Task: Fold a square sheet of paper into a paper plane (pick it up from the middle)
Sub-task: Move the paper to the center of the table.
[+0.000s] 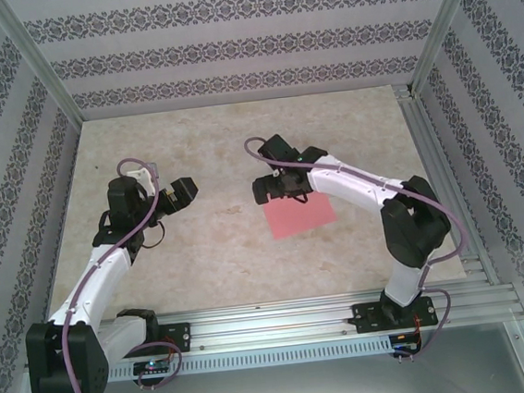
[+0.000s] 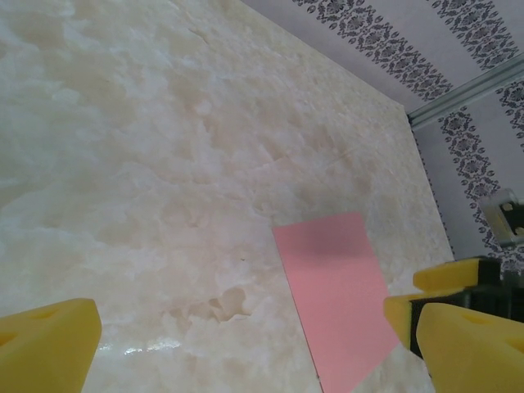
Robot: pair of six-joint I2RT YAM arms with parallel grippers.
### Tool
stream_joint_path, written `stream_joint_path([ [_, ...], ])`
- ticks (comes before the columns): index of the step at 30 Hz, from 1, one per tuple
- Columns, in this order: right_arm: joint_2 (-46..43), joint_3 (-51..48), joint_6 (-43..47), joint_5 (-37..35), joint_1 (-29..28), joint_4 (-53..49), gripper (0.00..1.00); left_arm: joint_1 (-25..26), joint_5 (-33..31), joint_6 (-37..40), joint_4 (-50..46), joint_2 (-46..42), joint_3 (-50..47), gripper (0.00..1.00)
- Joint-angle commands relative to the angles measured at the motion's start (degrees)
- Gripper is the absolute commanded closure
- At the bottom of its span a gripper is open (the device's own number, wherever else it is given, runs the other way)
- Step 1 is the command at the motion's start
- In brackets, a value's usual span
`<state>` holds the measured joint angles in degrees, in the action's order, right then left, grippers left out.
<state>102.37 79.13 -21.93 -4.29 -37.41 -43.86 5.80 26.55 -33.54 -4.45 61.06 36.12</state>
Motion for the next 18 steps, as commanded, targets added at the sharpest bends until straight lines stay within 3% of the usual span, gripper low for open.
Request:
stream_joint_path([
  [1,7.7,6.6,12.1,-1.3,1.5,-11.0,0.04,0.9,0.5,-0.8,0.0,-1.1,-1.1,0.00],
  [7,16.2,15.3,13.1,0.2,2.8,-17.2,0.07,1.0,-0.7,-0.4,-0.8,-1.5,-1.3,0.00],
  [18,19.6,17.1,12.1,3.7,6.0,-16.0,0.06,1.0,0.3,1.1,0.1,1.7,-0.7,0.00],
])
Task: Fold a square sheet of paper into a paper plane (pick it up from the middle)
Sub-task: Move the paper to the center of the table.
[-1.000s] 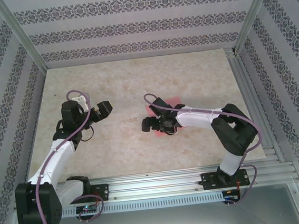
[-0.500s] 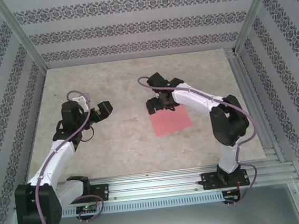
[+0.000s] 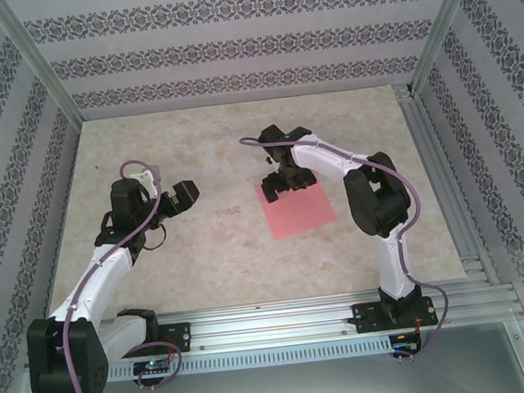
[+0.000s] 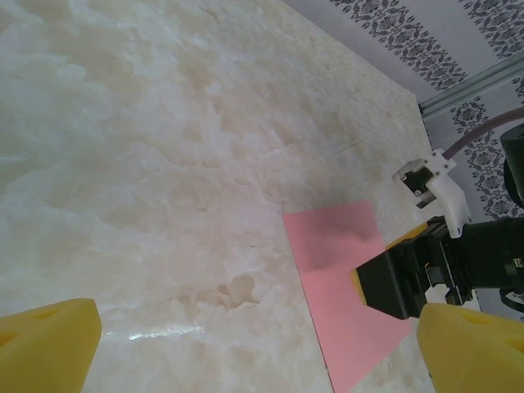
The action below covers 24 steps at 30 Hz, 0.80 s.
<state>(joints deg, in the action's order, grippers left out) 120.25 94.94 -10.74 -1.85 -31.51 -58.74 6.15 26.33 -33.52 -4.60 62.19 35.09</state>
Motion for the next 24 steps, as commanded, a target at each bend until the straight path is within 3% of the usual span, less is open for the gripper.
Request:
stream_joint_path([
  [1,2.3,1.6,1.0,1.3,0.1,-1.6,0.06,0.6,0.6,1.1,0.3,0.5,0.3,0.00],
  [14,6.4,0.1,-0.4,2.7,0.4,-1.2,0.06,0.7,0.7,1.6,-1.6,0.6,1.1,0.00],
  [24,6.4,-1.7,-1.1,1.8,0.5,-0.6,0.22,0.7,0.6,0.8,-1.8,-0.1,1.0,0.00],
])
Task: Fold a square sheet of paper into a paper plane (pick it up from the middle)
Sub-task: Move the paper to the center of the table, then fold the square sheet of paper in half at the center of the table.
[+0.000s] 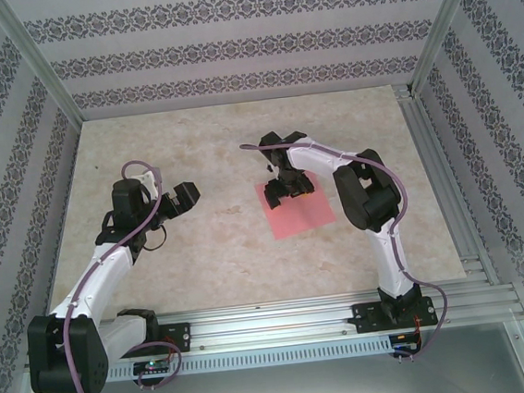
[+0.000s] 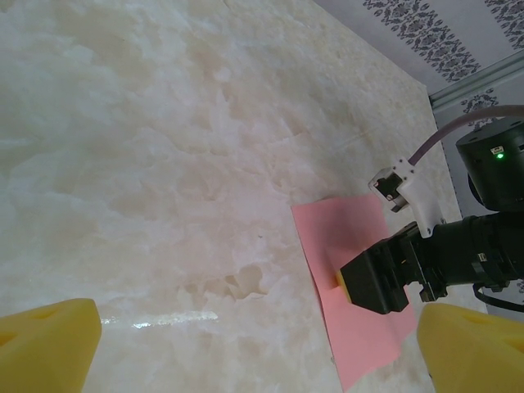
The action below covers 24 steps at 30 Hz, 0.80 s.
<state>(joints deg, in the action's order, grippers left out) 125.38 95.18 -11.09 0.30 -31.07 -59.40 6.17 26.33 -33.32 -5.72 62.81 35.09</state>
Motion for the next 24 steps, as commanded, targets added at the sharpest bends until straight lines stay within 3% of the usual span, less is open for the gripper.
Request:
stream_joint_path([
  [1,1.1,-2.0,-0.8,0.0,0.1,0.2,0.24,0.7,0.6,0.6,-0.8,-0.7,1.1,0.00],
  [7,-0.7,-1.5,-0.4,1.5,0.4,0.3,0.32,0.7,0.6,0.7,-1.1,-1.0,1.5,0.00],
  [13,-4.7,-1.0,-0.9,2.4,1.0,0.6,0.46,0.7,0.6,0.3,-1.1,-1.1,1.7,0.00],
  [24,-12.2,-3.6,-2.6,10.2,1.4,2.7,0.56,0.8,0.9,0.1,-0.9,-1.3,1.9,0.00],
])
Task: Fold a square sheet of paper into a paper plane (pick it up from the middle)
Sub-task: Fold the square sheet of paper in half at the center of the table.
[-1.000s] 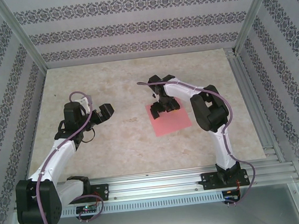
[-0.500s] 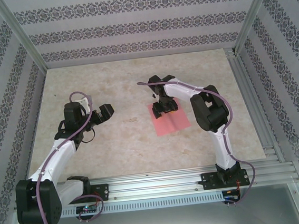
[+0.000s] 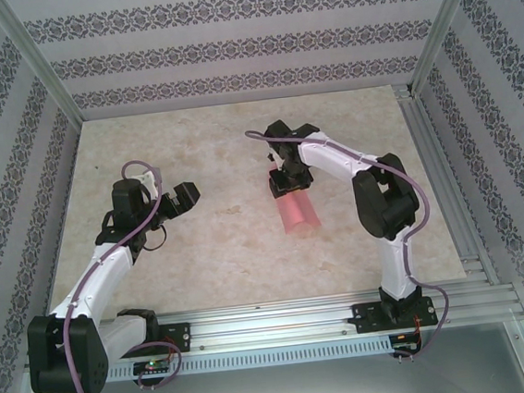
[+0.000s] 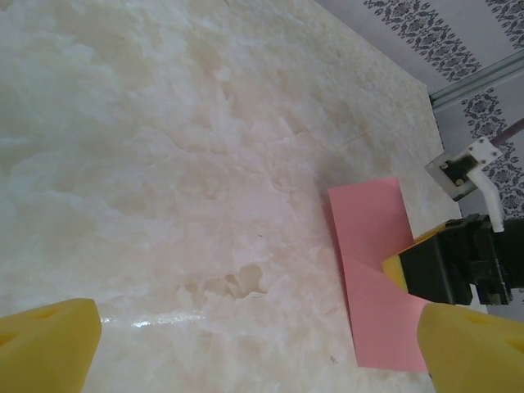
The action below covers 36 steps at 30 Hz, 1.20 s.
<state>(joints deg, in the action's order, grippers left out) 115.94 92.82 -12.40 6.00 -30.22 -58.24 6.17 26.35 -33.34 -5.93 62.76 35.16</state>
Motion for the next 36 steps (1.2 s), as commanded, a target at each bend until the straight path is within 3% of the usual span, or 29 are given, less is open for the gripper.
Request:
stream_joint_path([
  [1,-3.3,-1.6,-1.7,5.7,0.5,2.0,0.56,0.8,0.9,0.1,-0.7,-1.4,1.8,0.00],
  [10,-12.7,-9.7,-9.7,22.3,1.2,15.8,0.60,0.8,1.9,-0.7,-0.5,-1.8,2.8,0.00],
  [15,-15.5,-16.0,-13.5,28.4,2.5,23.2,0.56,1.1,2.9,-1.4,-0.2,-1.7,3.5,0.00],
  [27,-17.1,-30.0,-11.8,25.6,8.6,27.2,0.49,6.2,3.0,-4.2,3.9,2.5,5.1,0.00],
  [31,-17.1,-30.5,-9.2,24.3,10.5,24.8,0.42,9.3,1.7,-3.5,3.9,4.8,6.8,0.00],
  [36,-16.4,-31.0,-8.4,22.3,11.5,23.8,0.41,13.3,1.2,-3.2,5.8,9.2,8.8,0.01],
])
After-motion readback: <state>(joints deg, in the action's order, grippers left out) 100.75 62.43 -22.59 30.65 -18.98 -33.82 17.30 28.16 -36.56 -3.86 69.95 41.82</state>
